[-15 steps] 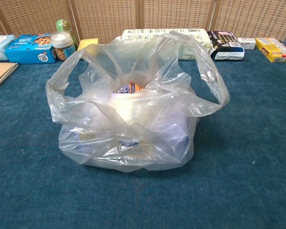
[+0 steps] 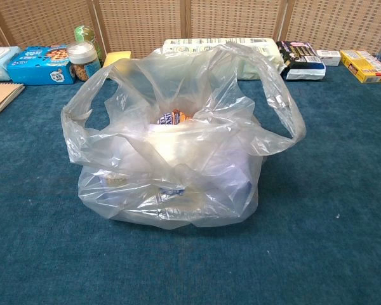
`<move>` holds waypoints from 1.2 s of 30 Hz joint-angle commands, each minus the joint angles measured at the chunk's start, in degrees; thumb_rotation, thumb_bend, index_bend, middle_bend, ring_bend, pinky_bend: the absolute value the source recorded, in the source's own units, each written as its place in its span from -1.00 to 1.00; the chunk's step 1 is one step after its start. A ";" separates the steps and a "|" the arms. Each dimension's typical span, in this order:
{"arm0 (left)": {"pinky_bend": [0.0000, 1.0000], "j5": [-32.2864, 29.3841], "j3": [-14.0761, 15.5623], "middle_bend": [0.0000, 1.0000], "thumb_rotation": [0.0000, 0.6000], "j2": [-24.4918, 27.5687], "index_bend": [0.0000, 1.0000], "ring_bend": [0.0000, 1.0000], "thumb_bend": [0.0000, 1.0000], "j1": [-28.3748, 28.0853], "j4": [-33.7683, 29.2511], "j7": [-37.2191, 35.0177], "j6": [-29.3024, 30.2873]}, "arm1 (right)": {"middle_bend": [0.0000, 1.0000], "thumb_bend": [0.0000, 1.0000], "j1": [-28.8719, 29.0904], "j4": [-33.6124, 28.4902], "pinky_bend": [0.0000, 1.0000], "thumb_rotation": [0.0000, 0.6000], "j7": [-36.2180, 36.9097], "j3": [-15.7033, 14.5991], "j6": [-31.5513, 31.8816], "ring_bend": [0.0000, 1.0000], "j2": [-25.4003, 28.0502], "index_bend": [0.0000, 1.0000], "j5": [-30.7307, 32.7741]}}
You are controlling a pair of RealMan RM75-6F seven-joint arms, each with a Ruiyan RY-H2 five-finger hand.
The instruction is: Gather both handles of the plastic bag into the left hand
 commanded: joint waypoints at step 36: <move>-0.66 0.56 0.09 -0.63 0.25 5.45 -0.58 -0.67 -0.70 -20.34 -12.65 -6.75 -30.70 | -0.42 -0.44 -2.01 -0.70 -0.85 1.00 0.46 -1.32 4.42 -0.65 -0.28 -0.29 -4.62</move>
